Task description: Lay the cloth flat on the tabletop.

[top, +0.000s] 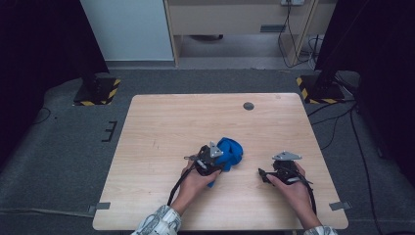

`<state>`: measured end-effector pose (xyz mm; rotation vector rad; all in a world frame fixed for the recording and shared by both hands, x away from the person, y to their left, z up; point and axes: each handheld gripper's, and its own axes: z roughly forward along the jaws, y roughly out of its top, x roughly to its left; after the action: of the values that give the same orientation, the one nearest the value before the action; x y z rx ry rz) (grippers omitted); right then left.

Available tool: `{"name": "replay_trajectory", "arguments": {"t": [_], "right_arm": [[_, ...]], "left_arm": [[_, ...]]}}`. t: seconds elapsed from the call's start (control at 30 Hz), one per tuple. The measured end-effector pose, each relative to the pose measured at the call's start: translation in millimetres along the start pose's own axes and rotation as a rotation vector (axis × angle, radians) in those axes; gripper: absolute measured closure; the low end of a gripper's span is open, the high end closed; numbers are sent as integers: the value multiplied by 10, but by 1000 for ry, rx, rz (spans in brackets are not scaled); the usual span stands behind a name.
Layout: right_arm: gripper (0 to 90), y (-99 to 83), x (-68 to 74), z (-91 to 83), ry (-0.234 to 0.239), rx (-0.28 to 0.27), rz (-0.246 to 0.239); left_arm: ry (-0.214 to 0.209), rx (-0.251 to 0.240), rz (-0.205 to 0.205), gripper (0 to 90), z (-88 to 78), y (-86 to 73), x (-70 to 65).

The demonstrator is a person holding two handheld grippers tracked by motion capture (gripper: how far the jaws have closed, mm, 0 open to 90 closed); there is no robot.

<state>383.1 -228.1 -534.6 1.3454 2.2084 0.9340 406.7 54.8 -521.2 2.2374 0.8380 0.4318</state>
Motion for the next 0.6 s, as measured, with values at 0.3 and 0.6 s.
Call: {"name": "replay_trajectory", "arguments": {"t": [0.3, 0.6], "right_arm": [[233, 73, 102, -75, 32, -37, -27], [548, 214, 313, -159, 120, -130, -94]], "left_arm": [[15, -109, 5, 108, -195, 91, -147], [13, -173, -29, 139, -482, 136, -90]]}}
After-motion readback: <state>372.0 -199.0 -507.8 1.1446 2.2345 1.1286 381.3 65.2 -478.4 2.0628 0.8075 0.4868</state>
